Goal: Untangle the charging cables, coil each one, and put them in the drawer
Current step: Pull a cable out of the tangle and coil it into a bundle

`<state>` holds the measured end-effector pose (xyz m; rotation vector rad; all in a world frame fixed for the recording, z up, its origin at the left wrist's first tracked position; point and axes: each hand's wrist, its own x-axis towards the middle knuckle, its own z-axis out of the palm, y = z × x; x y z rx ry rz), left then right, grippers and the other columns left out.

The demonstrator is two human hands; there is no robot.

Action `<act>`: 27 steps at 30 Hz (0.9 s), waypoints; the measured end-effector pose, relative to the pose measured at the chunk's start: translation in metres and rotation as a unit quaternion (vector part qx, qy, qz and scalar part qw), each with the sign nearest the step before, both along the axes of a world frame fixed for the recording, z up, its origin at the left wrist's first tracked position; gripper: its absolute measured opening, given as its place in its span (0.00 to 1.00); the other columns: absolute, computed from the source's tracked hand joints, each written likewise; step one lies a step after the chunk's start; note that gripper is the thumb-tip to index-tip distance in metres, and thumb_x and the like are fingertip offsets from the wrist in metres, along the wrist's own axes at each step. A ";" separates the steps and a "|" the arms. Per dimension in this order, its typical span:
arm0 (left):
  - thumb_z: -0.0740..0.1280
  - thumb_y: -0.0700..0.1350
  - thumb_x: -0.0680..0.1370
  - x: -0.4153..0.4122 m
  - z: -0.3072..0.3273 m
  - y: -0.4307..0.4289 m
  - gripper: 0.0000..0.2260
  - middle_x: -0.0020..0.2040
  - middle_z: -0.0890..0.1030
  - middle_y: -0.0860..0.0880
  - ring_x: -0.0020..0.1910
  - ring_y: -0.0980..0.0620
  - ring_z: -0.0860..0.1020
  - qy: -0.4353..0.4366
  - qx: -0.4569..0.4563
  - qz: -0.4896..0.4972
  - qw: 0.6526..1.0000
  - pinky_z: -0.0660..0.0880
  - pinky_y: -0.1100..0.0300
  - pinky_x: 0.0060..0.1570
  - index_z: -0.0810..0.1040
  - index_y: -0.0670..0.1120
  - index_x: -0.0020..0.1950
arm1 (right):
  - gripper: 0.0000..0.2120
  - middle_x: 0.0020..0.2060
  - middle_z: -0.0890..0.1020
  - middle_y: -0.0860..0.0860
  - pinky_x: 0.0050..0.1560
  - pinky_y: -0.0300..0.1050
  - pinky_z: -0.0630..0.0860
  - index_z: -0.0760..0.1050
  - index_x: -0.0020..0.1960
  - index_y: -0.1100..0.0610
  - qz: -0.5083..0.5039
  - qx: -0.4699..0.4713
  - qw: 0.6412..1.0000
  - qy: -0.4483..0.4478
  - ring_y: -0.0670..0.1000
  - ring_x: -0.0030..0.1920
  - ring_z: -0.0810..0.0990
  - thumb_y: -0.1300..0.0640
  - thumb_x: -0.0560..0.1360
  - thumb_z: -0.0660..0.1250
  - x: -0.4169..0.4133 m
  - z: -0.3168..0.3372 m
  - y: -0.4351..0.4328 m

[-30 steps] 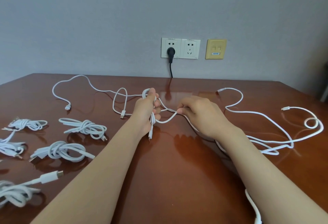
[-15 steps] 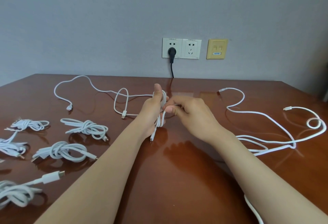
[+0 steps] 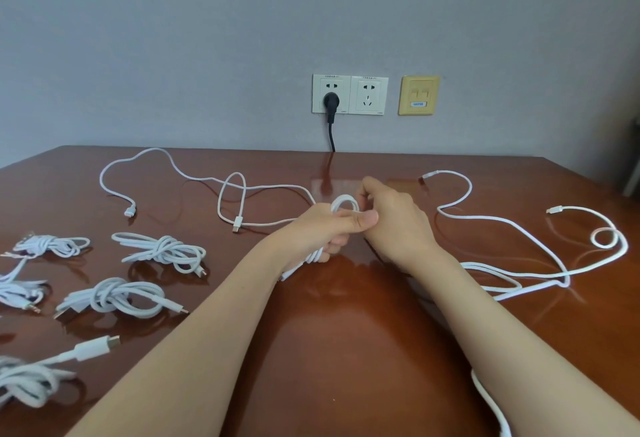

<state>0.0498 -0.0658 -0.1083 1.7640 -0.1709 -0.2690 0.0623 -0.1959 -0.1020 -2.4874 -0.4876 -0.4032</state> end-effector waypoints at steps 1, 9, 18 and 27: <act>0.69 0.53 0.72 0.000 0.000 0.002 0.14 0.24 0.60 0.53 0.22 0.58 0.57 -0.001 0.010 -0.010 1.000 0.52 0.66 0.23 0.69 0.50 0.31 | 0.15 0.37 0.75 0.47 0.35 0.45 0.62 0.60 0.36 0.50 0.008 0.003 1.000 0.002 0.56 0.40 0.71 0.49 0.74 0.65 0.001 0.000 -0.001; 0.63 0.44 0.79 0.003 -0.004 0.004 0.11 0.21 0.66 0.54 0.20 0.57 0.66 -0.034 0.104 -0.019 0.994 0.63 0.64 0.26 0.68 0.46 0.37 | 0.14 0.29 0.71 0.46 0.36 0.45 0.64 0.68 0.37 0.53 0.099 0.071 0.991 0.053 0.48 0.32 0.66 0.46 0.71 0.69 0.012 -0.003 -0.012; 0.61 0.45 0.81 0.002 -0.005 0.005 0.15 0.21 0.67 0.55 0.23 0.59 0.72 -0.055 0.108 -0.004 0.993 0.69 0.65 0.30 0.68 0.46 0.33 | 0.13 0.28 0.70 0.46 0.30 0.36 0.63 0.66 0.35 0.53 0.124 0.099 0.987 0.039 0.45 0.29 0.65 0.52 0.75 0.66 0.013 -0.003 -0.010; 0.55 0.49 0.83 0.005 -0.006 0.001 0.14 0.20 0.65 0.54 0.16 0.57 0.63 -0.065 0.018 0.073 0.995 0.65 0.67 0.20 0.71 0.45 0.40 | 0.14 0.27 0.74 0.47 0.31 0.31 0.65 0.69 0.37 0.50 0.095 0.168 0.981 0.025 0.41 0.27 0.69 0.61 0.79 0.57 0.020 0.000 -0.008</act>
